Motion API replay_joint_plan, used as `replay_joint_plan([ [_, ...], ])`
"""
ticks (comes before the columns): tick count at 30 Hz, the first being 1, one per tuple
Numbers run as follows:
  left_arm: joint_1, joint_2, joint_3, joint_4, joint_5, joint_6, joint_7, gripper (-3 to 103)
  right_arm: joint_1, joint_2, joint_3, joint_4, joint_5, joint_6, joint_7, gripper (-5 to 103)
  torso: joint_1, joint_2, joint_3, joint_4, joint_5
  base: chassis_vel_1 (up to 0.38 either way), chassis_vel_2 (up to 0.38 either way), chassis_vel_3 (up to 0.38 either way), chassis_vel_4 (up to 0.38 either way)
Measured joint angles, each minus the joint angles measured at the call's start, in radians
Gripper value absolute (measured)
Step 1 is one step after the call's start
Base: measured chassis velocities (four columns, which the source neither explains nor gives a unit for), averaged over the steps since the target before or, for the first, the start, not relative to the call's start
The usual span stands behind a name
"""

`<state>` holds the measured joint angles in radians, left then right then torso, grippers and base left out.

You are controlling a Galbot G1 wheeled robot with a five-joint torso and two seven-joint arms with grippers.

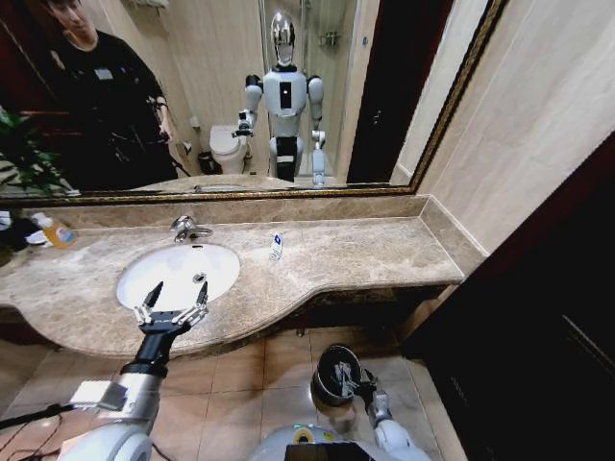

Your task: Pick up the trash from the sink and place it in the trash bin.

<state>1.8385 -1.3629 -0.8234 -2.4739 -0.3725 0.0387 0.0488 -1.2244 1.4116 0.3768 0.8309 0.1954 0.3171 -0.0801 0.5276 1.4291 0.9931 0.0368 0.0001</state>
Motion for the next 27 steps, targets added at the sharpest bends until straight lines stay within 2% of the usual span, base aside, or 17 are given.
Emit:
replay_joint_plan([
  [11,0.0,0.0,0.0,0.0,0.0,0.0,0.0,100,-0.021,-0.012,-0.001,0.042,0.001,-0.007,-0.001,100,0.0,0.0,0.0,0.0001,0.0001,0.0,0.0,0.0,0.0],
  [15,0.0,0.0,0.0,0.0,0.0,0.0,0.0,100,-0.069,-0.039,0.002,0.15,0.004,-0.045,-0.01,100,0.0,0.0,0.0,-0.0001,0.0003,0.0,0.0,0.0,0.0],
  [20,0.0,0.0,0.0,0.0,0.0,0.0,0.0,100,-0.167,-0.103,0.041,0.415,0.023,-0.095,-0.059,100,0.0,0.0,0.0,-0.0001,0.0,0.0,0.0,0.0,0.0],
  [23,0.0,0.0,0.0,0.0,0.0,0.0,0.0,100,-0.202,-0.113,0.074,0.512,0.019,-0.098,-0.08,100,0.0,0.0,0.0,-0.0001,-0.0002,0.0,0.0,0.0,0.0],
  [25,0.0,0.0,0.0,0.0,0.0,0.0,0.0,100,-0.241,-0.121,0.119,0.674,0.012,-0.12,-0.094,100,0.0,0.0,0.0,0.0,0.0002,0.0,0.0,0.0,0.0],
  [27,0.0,0.0,0.0,0.0,0.0,0.0,0.0,100,-0.247,-0.122,0.124,0.699,0.01,-0.124,-0.095,100,0.0,0.0,0.0,-0.0001,0.0001,0.0,0.0,0.0,0.0],
])
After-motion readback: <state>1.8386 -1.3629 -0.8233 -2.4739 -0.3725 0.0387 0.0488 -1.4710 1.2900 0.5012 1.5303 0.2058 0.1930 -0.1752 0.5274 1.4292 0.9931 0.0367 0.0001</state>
